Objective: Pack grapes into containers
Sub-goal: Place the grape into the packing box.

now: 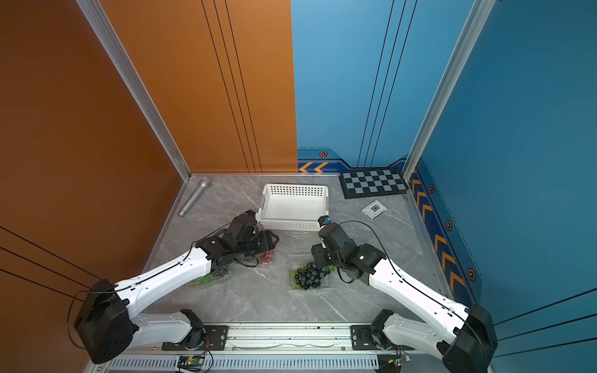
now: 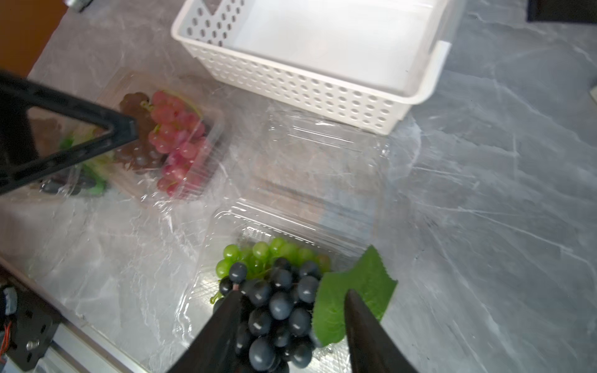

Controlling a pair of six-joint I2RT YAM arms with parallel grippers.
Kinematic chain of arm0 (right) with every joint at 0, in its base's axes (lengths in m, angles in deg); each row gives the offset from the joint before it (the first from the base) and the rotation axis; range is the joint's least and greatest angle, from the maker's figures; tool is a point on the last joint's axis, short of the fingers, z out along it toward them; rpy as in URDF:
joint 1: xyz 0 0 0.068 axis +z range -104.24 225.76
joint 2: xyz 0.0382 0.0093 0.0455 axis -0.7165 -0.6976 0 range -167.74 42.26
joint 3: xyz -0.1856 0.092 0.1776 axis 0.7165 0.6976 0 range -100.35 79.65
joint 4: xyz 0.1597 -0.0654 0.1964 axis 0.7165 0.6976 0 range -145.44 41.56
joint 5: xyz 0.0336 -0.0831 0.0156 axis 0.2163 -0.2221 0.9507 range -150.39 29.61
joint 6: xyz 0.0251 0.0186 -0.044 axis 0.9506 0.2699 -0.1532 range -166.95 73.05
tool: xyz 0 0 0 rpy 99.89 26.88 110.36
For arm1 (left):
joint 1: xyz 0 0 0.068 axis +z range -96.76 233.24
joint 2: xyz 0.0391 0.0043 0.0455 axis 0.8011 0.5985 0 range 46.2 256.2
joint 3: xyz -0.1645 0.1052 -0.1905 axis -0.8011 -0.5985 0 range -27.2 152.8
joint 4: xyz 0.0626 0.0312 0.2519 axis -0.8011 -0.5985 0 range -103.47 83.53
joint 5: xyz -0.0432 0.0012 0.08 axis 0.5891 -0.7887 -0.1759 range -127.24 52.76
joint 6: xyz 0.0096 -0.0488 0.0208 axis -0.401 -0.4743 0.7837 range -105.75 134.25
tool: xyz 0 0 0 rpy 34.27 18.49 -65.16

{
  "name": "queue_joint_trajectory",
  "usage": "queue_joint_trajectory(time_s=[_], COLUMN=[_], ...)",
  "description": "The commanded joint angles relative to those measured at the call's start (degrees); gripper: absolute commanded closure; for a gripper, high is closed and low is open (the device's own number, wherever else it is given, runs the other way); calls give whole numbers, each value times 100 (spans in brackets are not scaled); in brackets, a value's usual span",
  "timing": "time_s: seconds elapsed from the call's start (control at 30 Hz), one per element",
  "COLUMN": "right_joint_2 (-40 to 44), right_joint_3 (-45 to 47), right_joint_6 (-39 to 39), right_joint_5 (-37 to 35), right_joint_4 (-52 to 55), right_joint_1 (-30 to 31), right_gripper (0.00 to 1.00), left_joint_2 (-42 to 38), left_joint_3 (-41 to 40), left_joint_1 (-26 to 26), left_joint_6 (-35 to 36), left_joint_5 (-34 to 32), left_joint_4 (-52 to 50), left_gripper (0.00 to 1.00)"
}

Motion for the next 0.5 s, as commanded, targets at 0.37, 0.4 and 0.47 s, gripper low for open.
queue_joint_trajectory(time_s=[0.37, 0.4, 0.47], right_joint_2=[-488, -544, -707], right_joint_3=[517, 536, 552], right_joint_6=[172, 183, 192], right_joint_5=[184, 193, 193], right_joint_4=[88, 17, -91], right_joint_1=[-297, -258, -224], right_gripper=[67, 67, 67], left_joint_2=[265, 268, 269], left_joint_3=[107, 111, 111], left_joint_1=[-2, -3, -2], left_joint_6=[16, 16, 14], left_joint_5=[126, 126, 132], left_joint_4=[126, 134, 141], left_gripper=[39, 39, 39])
